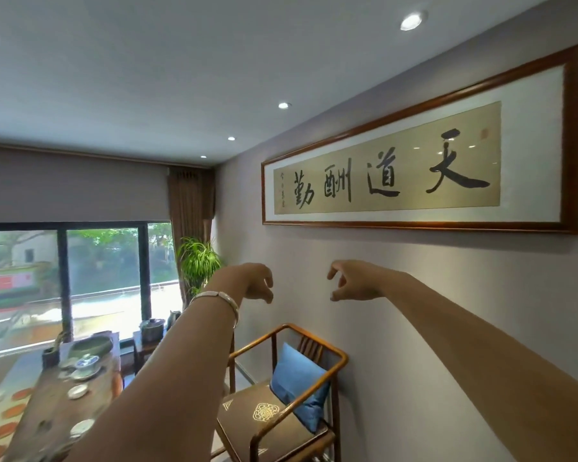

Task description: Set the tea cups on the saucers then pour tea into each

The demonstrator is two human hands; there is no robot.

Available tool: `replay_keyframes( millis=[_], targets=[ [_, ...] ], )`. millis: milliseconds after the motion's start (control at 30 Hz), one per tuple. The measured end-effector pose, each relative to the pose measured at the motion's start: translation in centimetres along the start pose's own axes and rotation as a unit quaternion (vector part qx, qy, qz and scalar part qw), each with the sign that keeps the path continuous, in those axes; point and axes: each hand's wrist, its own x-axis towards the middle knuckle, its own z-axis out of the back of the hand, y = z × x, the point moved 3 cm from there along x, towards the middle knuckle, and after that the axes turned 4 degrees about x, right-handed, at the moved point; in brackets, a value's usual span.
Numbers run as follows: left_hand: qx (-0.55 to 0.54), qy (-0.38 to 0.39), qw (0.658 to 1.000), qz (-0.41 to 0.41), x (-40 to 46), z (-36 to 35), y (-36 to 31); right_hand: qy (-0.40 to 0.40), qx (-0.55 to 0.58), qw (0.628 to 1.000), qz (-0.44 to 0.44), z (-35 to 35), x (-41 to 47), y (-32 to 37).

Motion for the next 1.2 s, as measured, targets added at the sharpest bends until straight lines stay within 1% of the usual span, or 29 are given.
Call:
replay_keyframes(
  millis=[167, 267, 533, 767, 1000, 1067, 1200],
  targets=[
    [-0.009, 0.002, 1.0, 0.027, 8.2, 0.1, 5.3, 0.011, -0.004, 0.999, 0.03, -1.2, 10.6, 0.4],
    [-0.006, -0.016, 0.998, 0.057, 12.2, 0.7, 9.4, 0.012, 0.004, 0.999, 0.052, -2.5, 16.8, 1.1],
    [0.035, -0.005, 0.991, 0.128, 19.1, -1.1, 18.9, 0.04, 0.043, 0.989, 0.133, -8.6, 31.0, 3.9],
    [0.05, 0.009, 0.974, 0.222, 25.3, -3.1, 27.6, 0.068, 0.067, 0.971, 0.219, -14.3, 44.4, 6.3],
    [0.055, 0.0, 0.953, 0.298, 31.9, -2.8, 35.3, 0.096, 0.087, 0.949, 0.289, -17.8, 57.6, 9.0],
    [0.051, -0.006, 0.949, 0.312, 33.5, -2.8, 37.2, 0.098, 0.088, 0.942, 0.307, -18.5, 60.6, 10.0],
    [0.044, 0.006, 0.939, 0.341, 35.5, -3.9, 40.7, 0.121, 0.097, 0.932, 0.328, -20.6, 64.8, 11.9]
  ],
)
